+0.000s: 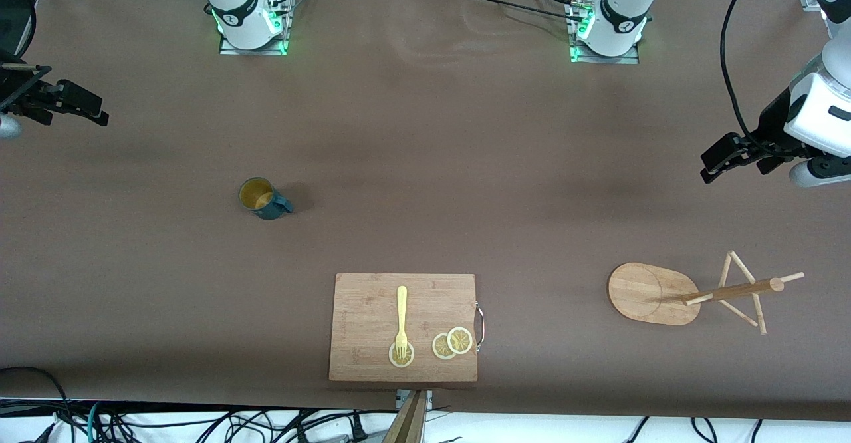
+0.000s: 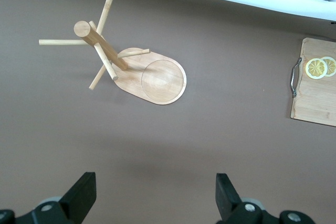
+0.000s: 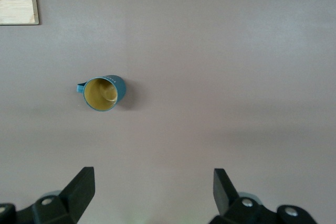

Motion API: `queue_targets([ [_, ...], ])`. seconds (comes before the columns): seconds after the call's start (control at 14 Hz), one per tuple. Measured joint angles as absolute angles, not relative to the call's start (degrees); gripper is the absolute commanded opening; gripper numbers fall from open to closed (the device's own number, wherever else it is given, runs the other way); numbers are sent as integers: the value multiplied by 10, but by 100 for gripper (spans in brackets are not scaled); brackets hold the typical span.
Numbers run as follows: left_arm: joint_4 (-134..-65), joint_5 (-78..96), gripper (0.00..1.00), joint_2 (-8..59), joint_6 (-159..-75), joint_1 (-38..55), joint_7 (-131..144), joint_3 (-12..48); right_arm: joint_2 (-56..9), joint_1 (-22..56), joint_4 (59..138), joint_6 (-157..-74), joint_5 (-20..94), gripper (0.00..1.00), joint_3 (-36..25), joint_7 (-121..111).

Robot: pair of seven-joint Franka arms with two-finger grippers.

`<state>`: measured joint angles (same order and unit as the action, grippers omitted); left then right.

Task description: Pass cup and hang on rack

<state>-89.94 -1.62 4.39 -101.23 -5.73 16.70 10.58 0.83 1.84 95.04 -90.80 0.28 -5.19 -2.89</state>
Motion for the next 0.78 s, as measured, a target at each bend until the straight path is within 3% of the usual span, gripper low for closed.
queue_targets([
  [0.78, -899, -16, 100, 44, -1012, -57, 167, 106, 3, 21, 947, -908, 2, 100, -53, -29],
])
